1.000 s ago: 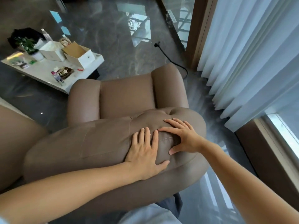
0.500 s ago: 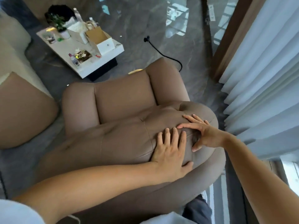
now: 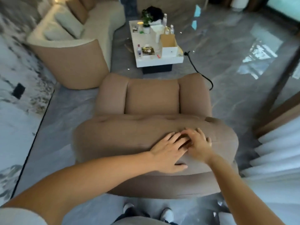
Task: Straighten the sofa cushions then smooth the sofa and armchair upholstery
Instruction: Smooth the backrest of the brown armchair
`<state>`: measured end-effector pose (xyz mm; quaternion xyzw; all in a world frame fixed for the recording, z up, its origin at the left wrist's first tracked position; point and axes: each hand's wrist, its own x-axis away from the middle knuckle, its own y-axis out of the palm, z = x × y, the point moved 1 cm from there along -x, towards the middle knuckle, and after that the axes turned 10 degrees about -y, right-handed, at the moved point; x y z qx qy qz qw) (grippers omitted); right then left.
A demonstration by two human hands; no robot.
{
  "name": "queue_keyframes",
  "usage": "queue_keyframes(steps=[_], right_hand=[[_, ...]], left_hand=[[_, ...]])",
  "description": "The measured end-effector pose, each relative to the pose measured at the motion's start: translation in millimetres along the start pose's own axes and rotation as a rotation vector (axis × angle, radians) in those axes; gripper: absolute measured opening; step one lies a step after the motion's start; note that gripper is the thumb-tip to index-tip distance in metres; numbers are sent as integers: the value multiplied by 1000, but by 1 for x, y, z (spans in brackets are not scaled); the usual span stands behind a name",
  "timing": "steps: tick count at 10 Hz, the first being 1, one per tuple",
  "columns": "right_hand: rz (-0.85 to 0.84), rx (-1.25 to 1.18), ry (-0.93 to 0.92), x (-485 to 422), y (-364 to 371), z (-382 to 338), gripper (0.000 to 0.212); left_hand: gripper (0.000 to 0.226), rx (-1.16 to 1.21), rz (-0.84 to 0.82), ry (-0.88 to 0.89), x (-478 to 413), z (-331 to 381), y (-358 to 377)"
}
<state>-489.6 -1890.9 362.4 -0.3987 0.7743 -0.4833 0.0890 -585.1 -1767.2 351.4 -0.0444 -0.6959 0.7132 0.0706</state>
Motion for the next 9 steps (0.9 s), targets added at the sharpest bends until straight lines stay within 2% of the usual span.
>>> queue_keyframes(steps=[1,2,3,4,5,7,8,9], right_hand=[[0,66,-71,3,23,-27,64],[-17,84,-191,5,44,-50,59],[-77,198,-331,13,67,-72,67],[-67,439,-368,17,79,-75,76],[-33,502,-331,15,72,-74,74],[23,514,-219,12,80,-105,69],[-60,501,-105,4,81,-127,72],[-175,425,1,-14,58,-161,69]], left_hand=[[76,1,58,-83,40,-23,7],[82,-12,24,-260,96,-57,18],[94,-7,-90,-516,145,-89,28],[96,78,-149,-622,157,-103,42],[94,174,-115,-596,146,-105,47],[94,218,-80,-614,144,-123,35],[91,308,-160,-562,151,-132,16],[67,374,-258,-523,162,-168,-27]])
